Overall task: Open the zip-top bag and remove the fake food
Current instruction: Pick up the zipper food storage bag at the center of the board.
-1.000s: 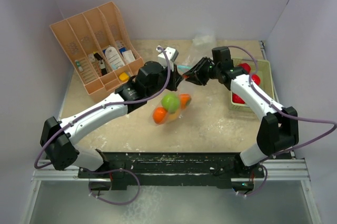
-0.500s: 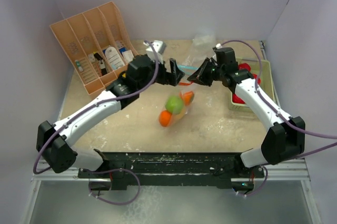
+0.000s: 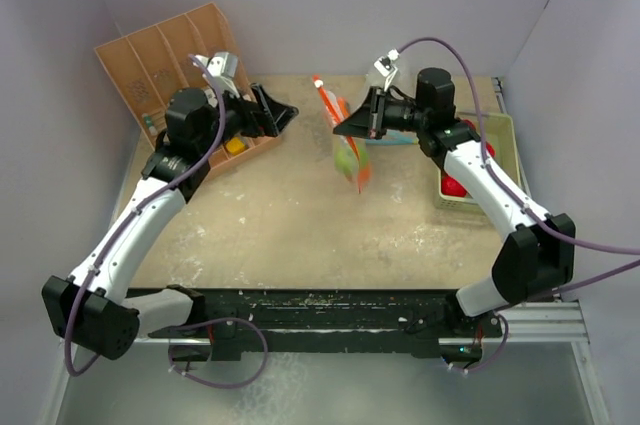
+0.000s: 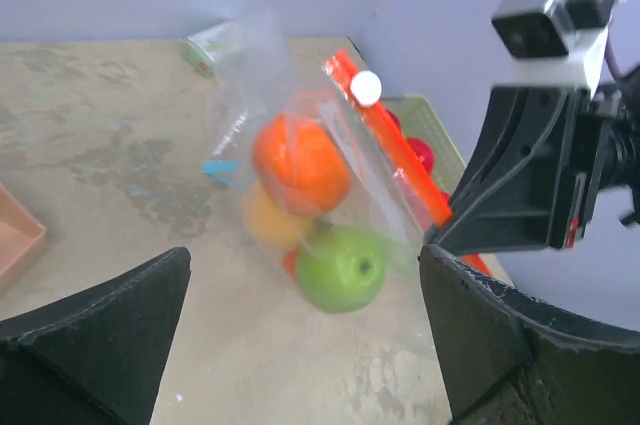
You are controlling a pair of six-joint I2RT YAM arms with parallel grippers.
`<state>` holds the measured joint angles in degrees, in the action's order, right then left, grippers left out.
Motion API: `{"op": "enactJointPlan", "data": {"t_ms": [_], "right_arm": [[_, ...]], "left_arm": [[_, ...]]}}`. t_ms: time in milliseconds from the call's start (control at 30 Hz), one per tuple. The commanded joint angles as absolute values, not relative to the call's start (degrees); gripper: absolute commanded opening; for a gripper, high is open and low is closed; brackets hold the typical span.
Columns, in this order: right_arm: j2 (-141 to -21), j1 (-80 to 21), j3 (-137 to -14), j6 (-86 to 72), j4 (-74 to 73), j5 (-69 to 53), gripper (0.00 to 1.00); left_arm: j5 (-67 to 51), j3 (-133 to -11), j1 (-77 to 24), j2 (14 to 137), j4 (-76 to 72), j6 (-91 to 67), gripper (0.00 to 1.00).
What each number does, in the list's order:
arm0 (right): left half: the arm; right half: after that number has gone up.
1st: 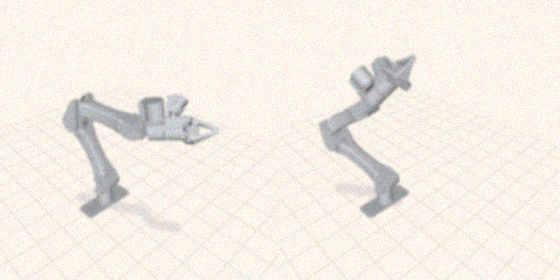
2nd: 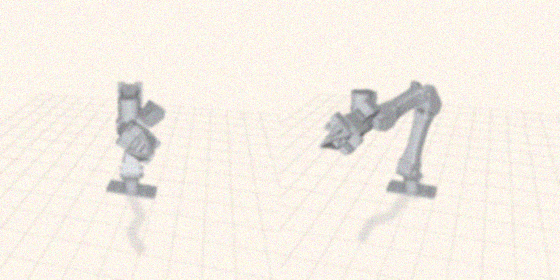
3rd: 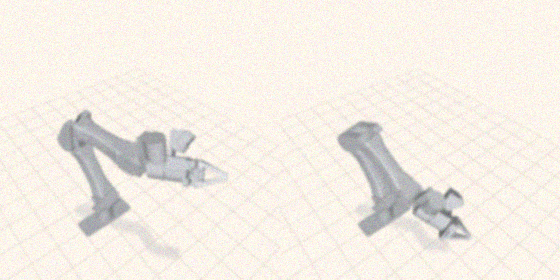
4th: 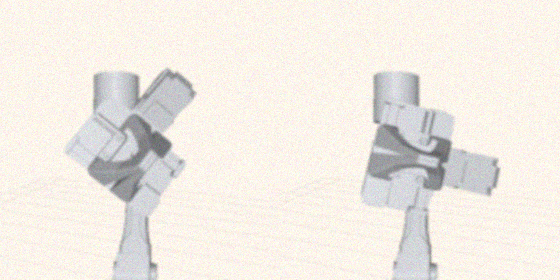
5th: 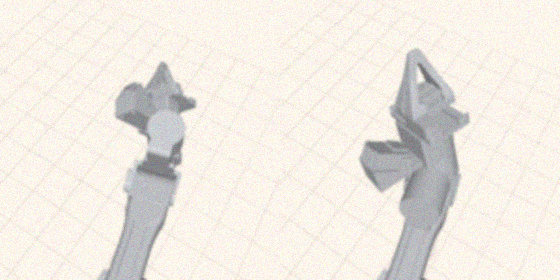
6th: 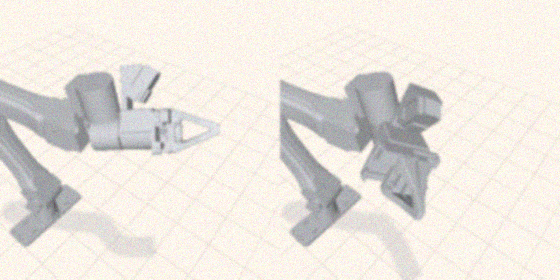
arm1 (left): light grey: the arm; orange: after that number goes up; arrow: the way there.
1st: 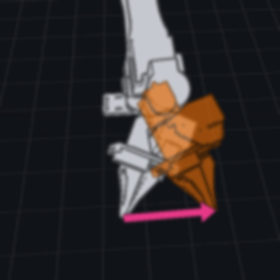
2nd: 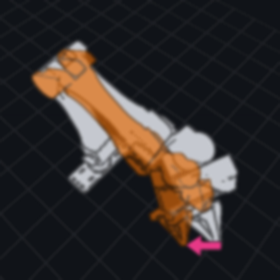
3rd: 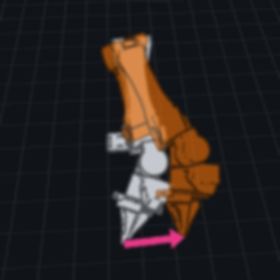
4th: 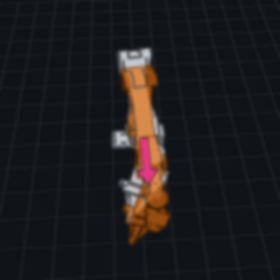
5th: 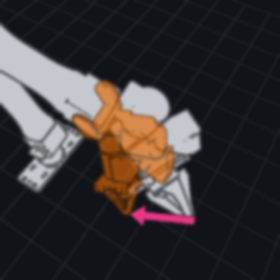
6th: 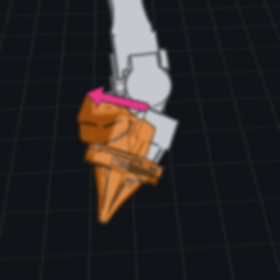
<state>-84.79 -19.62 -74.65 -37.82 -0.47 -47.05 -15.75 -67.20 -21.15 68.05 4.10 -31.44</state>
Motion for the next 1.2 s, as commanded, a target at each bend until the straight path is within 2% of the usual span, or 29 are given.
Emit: {"op": "enactJointPlan", "data": {"t_ms": [0, 133, 233, 433, 567, 667, 867, 1033, 1100, 1133, 1167], "right_arm": [[-85.30, -20.29, -76.60, -50.27, 27.59, -67.56, 0.00], [-86.75, -20.57, -76.95, -67.85, 49.21, -74.41, 0.00], [-88.02, -20.72, -77.62, -77.71, 60.01, -77.14, 0.00], [-89.73, -21.21, -77.96, -92.57, 76.37, -78.63, 0.00], [-90.47, -21.66, -78.70, -98.48, 83.86, -78.49, 0.00], [-90.89, -22.15, -79.24, -100.76, 86.43, -78.31, 0.00], [-91.11, -24.02, -80.49, -105.22, 90.82, -78.11, 0.00], [-90.47, -25.25, -79.89, -106.07, 91.63, -78.22, 0.00], [-90.31, -25.40, -79.19, -106.18, 91.96, -78.22, 0.00], [-90.35, -25.40, -78.85, -106.17, 92.06, -78.15, 0.00], [-90.39, -25.40, -78.43, -106.42, 92.40, -78.07, 0.00]], "left_arm": [[-32.17, -67.23, -17.46, 68.99, 0.69, -31.26, 0.99], [-50.25, -64.63, -10.25, 69.43, -13.86, -38.40, 0.99], [-58.45, -64.59, -8.58, 71.61, -23.91, -44.64, 0.99], [-63.03, -64.65, -8.50, 73.90, -42.05, -55.07, 0.99], [-65.44, -64.66, -8.61, 79.82, -66.71, -72.09, 0.99], [-64.95, -65.96, -8.97, 83.76, -79.27, -81.50, 0.97], [-63.43, -67.05, -12.37, 82.98, -66.84, -70.24, 0.95], [-62.97, -70.48, -13.48, 84.73, -69.34, -71.75, 0.94], [-62.87, -71.64, -14.01, 85.95, -74.01, -74.84, 0.87], [-62.64, -71.97, -14.32, 86.58, -76.26, -76.70, 0.79], [-62.29, -72.05, -14.48, 87.01, -78.82, -78.70, 0.66]]}}
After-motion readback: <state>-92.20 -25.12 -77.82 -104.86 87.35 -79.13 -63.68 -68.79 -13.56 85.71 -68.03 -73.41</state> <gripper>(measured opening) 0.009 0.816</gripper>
